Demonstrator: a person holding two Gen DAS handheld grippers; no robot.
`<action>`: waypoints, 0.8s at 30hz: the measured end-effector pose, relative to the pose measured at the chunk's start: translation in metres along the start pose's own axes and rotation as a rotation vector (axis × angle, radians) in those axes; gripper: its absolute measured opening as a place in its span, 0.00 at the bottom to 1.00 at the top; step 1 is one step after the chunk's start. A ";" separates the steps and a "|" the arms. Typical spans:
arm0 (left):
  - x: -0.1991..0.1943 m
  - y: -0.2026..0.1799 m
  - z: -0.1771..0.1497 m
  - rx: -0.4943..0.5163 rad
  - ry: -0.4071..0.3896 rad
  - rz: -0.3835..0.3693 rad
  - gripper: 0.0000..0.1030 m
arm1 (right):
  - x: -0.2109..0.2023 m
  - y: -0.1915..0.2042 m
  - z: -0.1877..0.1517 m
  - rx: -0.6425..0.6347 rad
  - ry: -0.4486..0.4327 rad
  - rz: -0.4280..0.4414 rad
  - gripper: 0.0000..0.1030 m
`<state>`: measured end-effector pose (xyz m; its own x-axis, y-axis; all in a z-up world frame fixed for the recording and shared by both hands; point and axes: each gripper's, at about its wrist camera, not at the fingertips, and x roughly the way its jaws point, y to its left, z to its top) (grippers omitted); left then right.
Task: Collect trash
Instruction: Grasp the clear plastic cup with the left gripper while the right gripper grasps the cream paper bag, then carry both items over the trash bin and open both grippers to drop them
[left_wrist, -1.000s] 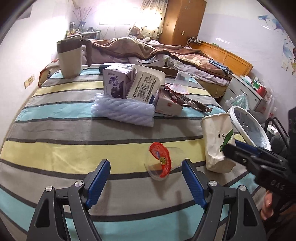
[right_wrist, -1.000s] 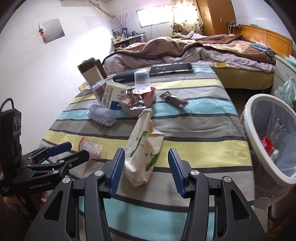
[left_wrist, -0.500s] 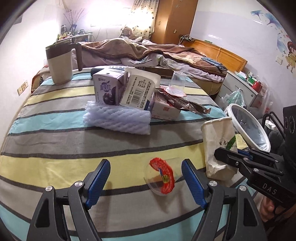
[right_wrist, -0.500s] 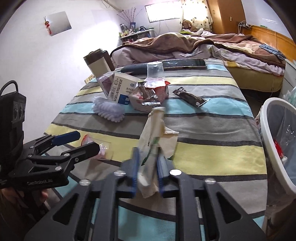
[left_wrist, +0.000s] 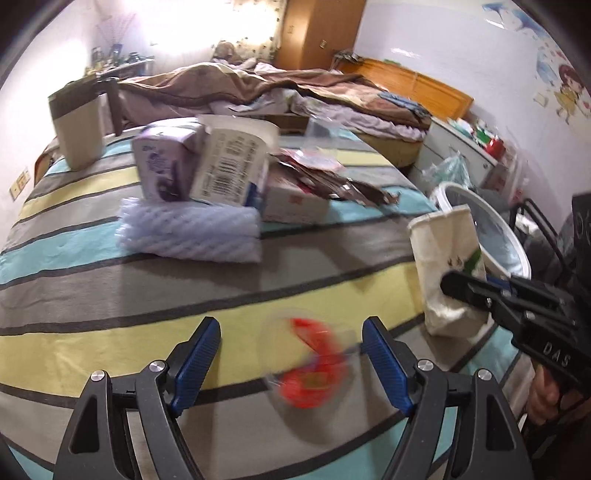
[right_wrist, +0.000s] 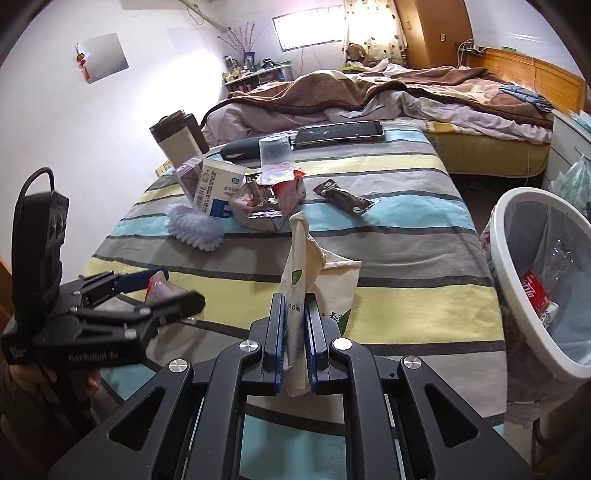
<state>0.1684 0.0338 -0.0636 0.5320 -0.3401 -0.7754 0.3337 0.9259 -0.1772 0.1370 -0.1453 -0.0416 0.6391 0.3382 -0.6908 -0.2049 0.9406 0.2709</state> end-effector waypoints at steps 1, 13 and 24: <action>0.001 -0.002 -0.001 0.002 0.000 -0.006 0.76 | 0.000 -0.001 0.000 0.003 0.000 0.000 0.11; 0.000 -0.009 -0.003 -0.012 0.000 0.016 0.49 | -0.003 -0.007 -0.001 0.017 -0.005 0.004 0.11; -0.013 -0.035 0.003 0.030 -0.026 0.029 0.49 | -0.020 -0.018 0.000 0.036 -0.045 -0.006 0.11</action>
<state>0.1516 0.0052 -0.0453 0.5618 -0.3179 -0.7637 0.3412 0.9301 -0.1362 0.1284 -0.1690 -0.0328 0.6731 0.3304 -0.6616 -0.1750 0.9404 0.2916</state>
